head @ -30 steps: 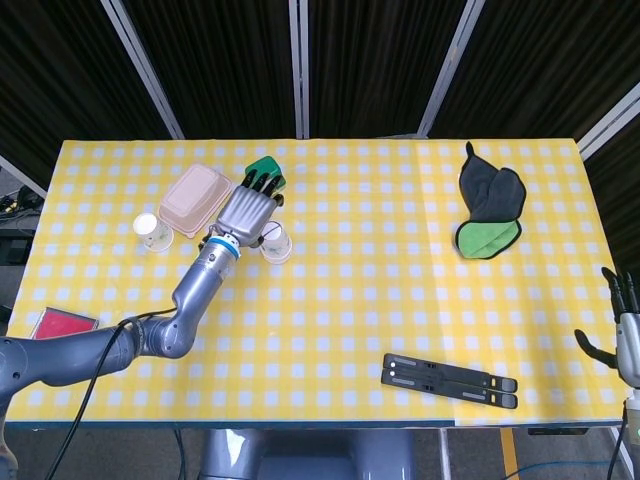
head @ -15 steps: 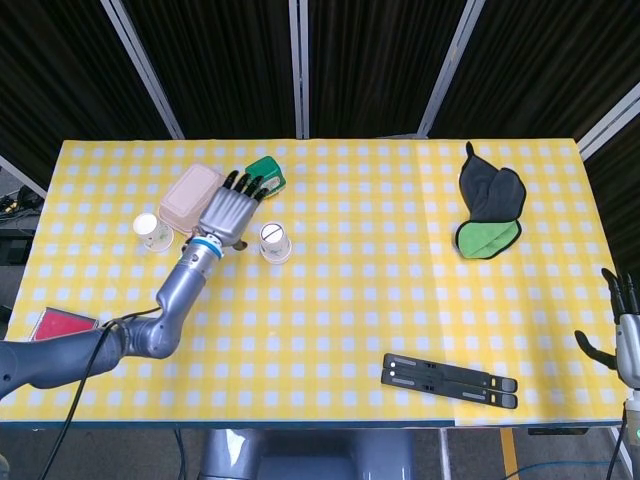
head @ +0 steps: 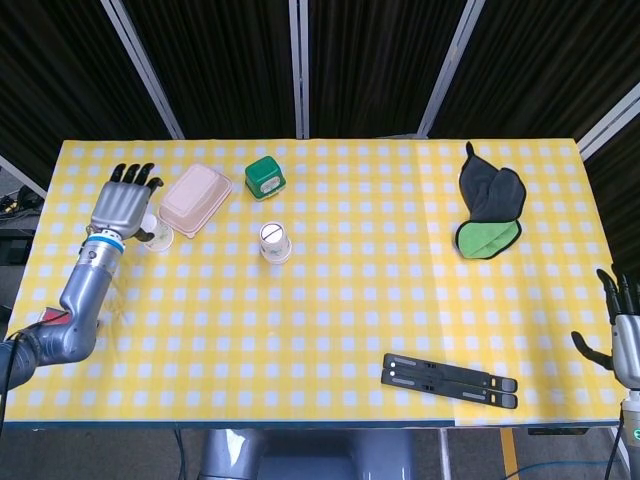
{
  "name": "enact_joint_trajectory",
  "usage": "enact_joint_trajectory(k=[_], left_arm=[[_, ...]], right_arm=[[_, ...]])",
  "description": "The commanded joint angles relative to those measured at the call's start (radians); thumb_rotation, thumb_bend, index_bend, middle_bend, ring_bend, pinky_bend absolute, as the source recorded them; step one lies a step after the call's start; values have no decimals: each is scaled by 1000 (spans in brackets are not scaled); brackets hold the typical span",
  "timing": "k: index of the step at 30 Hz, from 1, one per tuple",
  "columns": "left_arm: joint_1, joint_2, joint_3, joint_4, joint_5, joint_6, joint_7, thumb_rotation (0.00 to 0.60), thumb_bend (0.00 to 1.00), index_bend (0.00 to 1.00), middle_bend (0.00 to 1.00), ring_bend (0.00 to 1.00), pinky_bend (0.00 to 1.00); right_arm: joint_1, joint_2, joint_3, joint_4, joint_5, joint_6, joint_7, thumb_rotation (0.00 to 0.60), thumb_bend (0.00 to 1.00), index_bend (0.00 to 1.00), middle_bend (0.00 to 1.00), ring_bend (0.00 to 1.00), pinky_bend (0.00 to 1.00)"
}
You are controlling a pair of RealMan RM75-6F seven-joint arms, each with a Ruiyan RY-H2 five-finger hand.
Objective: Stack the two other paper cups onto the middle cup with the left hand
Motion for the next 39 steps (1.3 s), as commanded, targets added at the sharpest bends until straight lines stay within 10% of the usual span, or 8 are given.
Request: enact_joint_trajectory(k=[1,22,29,39], left_arm=[[28,-19,18,77,0,-52,-45,600,167,220,0,0,0],[14,-217,6,390,35,-208,-84,600,218,291,0,0,0],[18,-218,0,394,47,-224,-89,600,452,407,0,0,0],[19,-135,-53,256,90,-172,-134,600,460,418,0,0,0]], right_arm=[[2,-1,-1,-1,-2,-1,-3,600,132,0,0,0,0],[-1,0,-2,-5,-2,1,-5,600,132,0,0,0,0],[-2,1,-1,-6,-3,5,-1,600,131,0,0,0,0],[-2,1,-1,-6,-2,4,-3,600,132,0,0,0,0]])
